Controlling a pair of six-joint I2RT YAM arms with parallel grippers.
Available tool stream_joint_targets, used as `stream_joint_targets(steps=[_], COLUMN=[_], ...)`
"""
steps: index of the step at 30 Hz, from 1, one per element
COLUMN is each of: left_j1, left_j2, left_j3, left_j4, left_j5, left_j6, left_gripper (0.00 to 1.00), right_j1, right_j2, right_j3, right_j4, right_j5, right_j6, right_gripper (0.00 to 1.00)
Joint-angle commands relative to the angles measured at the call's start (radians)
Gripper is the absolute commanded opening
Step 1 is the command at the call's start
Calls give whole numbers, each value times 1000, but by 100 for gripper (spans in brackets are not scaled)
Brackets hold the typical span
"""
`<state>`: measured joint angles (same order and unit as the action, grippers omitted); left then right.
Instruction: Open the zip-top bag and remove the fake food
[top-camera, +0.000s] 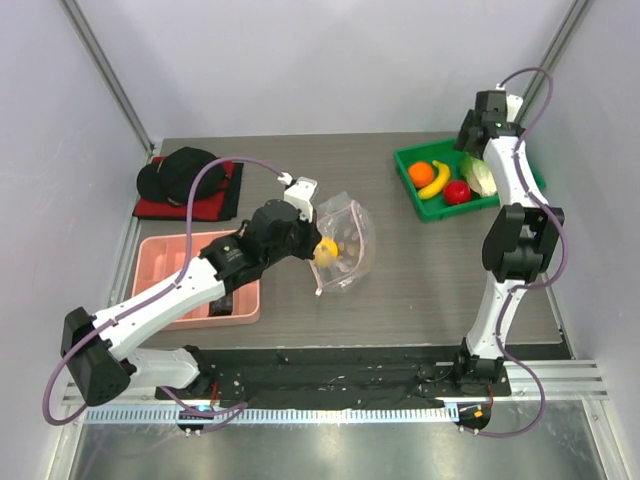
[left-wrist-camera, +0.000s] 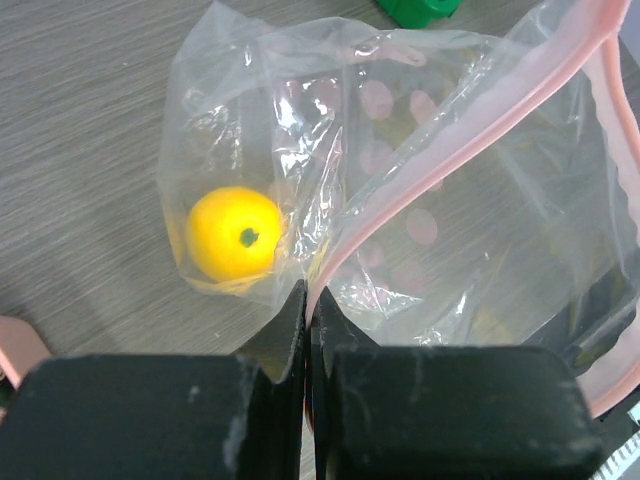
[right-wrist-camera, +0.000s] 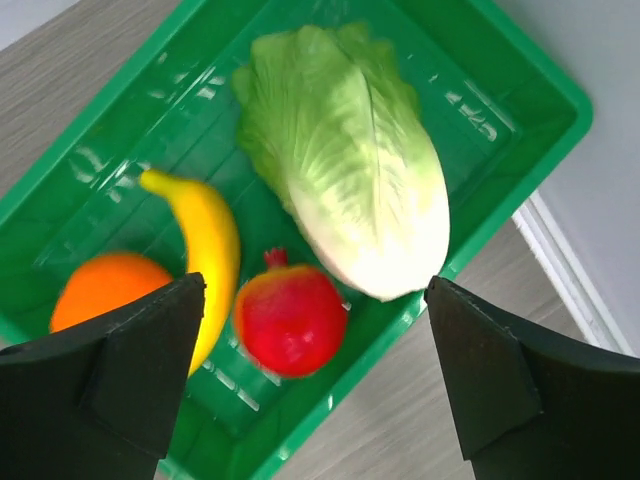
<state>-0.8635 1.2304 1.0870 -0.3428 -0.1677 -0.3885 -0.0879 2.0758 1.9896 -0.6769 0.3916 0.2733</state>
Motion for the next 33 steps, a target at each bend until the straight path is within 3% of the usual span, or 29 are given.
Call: stream_joint_targets(steps=[1,8,13,16,17,20,23,26,29,33], left_j1=[1,3,3,3,1,3,3,1,-5,-15], left_j2=[35,78,99,118,124,135,141,133,113,77], left_j3=[25,47,62,77,83,94,100,97,88,82], left_j4=[70,79,97,107,107,110,110,110,105,97], left_j5=[42,13,36,45,45,54,56,60,56,63], left_j6=[-32,-42,-62,-70,-72,-79,-90,-108,-118,-131], left_gripper=[0,0,0,0,0,0,0,0,0,1], right_j1=[127,476,730,845,882,1014,1117,1125,1119,1085], right_j2=[-244,-745,-991,-1046,-1068,-1086,-1041,-981,-899,-800], right_j3=[-145,-607,-701,-706,-687,-683,-706,-706,-687,-667], right_j4=[-72,-13,-160,-236,-251,-218,-100,-38,-38,-30], right_j5=[72,-129,-70,-88,-86,-141,-206,-162,-15,95], right_j6=[78,139,205,271,291,343,374,389,367,337], right_gripper=[98,95,86,75,67,49,47,45,41,26])
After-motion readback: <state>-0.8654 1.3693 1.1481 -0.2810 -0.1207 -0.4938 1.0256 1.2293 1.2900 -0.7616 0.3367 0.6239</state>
